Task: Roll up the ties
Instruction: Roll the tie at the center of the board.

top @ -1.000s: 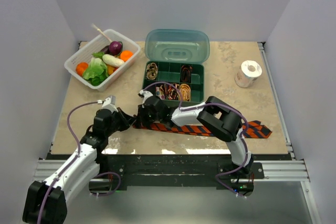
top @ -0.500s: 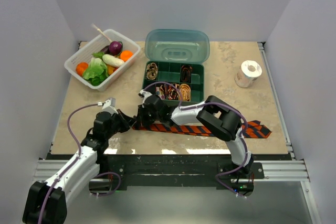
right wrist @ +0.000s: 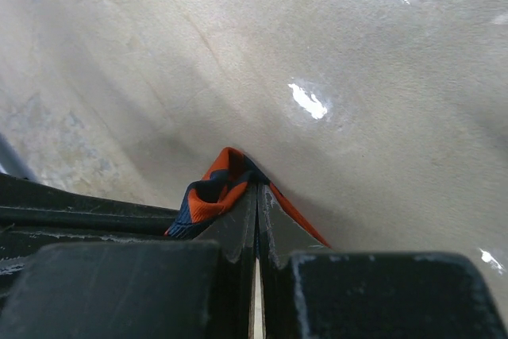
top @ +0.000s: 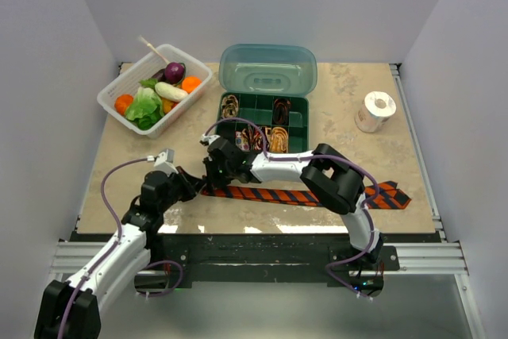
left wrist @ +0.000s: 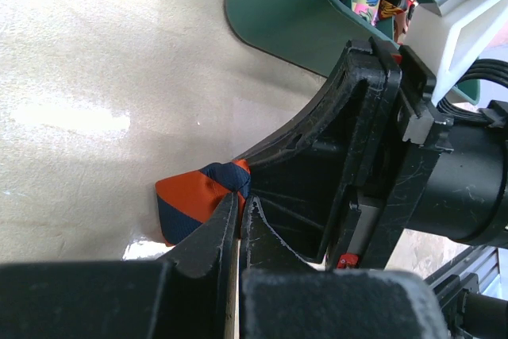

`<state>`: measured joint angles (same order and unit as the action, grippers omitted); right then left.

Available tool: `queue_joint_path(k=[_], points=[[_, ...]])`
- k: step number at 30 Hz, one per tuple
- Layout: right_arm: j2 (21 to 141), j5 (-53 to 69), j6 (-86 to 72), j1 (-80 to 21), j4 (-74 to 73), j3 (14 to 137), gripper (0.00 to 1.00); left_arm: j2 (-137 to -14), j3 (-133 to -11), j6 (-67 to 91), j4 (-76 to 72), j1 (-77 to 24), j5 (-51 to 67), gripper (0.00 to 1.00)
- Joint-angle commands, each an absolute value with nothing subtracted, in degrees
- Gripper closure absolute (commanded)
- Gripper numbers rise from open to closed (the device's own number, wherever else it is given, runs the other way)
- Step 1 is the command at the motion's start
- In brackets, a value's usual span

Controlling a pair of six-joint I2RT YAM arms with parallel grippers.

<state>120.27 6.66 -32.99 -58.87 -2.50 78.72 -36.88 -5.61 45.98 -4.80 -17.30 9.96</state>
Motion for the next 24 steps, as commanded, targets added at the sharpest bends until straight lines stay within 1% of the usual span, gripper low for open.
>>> queue_joint_path(k=[1,5,11,13,18,24], points=[[116.2,-1.1,-27.6,-59.2,-11.4,82.4,1.00,-37.1,-5.1,46.2,-5.2,-17.8,10.0,1.00],[113.5,-2.3,-27.2,-59.2,-12.8,81.9,1.00,-38.8,-5.7,45.7,-6.2,-18.1,10.5,1.00],[110.4,-0.7,-27.2,-59.2,-10.5,78.7,1.00,-36.4,-7.4,44.7,-3.8,-18.3,9.4,1.00],[110.7,-0.2,-27.7,-59.2,-9.3,78.3,1.00,-36.2,-8.3,44.4,-2.9,-18.3,9.1,1.00],[113.9,6.4,-30.8,-59.3,-2.6,77.0,1.00,-34.1,-9.2,44.2,-0.9,-18.3,8.2,1.00],[117.0,8.8,-35.1,-59.2,2.1,75.4,1.00,-30.7,-9.1,45.4,1.8,-18.3,6.8,1.00]])
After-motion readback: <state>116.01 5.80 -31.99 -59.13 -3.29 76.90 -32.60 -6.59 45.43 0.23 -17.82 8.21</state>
